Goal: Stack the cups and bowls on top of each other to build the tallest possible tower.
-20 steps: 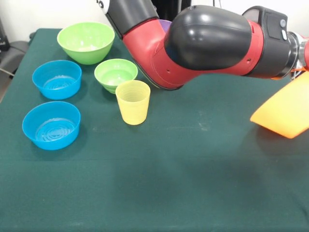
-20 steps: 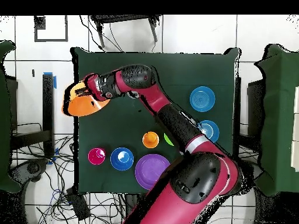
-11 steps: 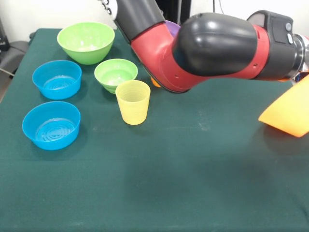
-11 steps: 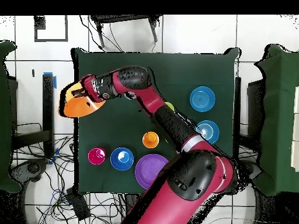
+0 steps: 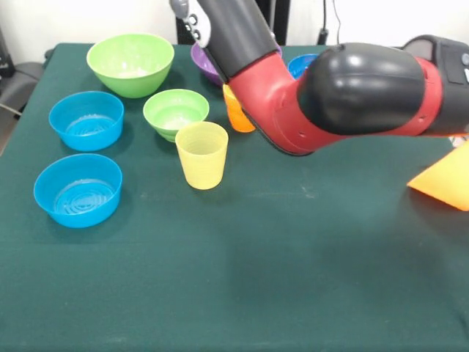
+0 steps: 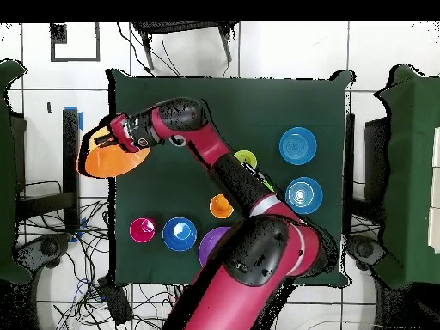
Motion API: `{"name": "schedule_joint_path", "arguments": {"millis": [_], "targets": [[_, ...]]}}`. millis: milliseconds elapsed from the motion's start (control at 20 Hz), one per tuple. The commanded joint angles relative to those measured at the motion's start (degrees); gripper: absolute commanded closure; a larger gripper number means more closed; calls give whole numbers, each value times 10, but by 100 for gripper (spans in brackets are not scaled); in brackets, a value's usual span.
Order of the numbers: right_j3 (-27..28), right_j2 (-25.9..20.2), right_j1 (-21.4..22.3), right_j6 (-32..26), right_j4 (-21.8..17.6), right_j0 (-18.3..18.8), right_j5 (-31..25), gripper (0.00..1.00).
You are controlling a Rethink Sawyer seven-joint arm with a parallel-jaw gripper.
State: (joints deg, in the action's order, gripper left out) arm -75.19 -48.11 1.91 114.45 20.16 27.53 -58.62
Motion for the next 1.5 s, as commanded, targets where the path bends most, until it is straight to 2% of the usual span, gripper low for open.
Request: {"name": "schedule_joint_path", "arguments": {"millis": [50,350,400,650,850,1150,1350,1500], "targets": [[112,110,-20,104,-15,-53,-59,100],[143,174,9,145,-45,-85,-108,100],[133,179,19,145,-46,-86,-107,100],[110,182,35,138,-35,-85,-120,100],[116,181,33,129,-31,-84,-147,100],[192,183,-15,128,-31,-93,-239,100],[240,209,-41,169,-37,-104,-294,100],[274,241,-49,227,-52,-117,-356,100]]}}
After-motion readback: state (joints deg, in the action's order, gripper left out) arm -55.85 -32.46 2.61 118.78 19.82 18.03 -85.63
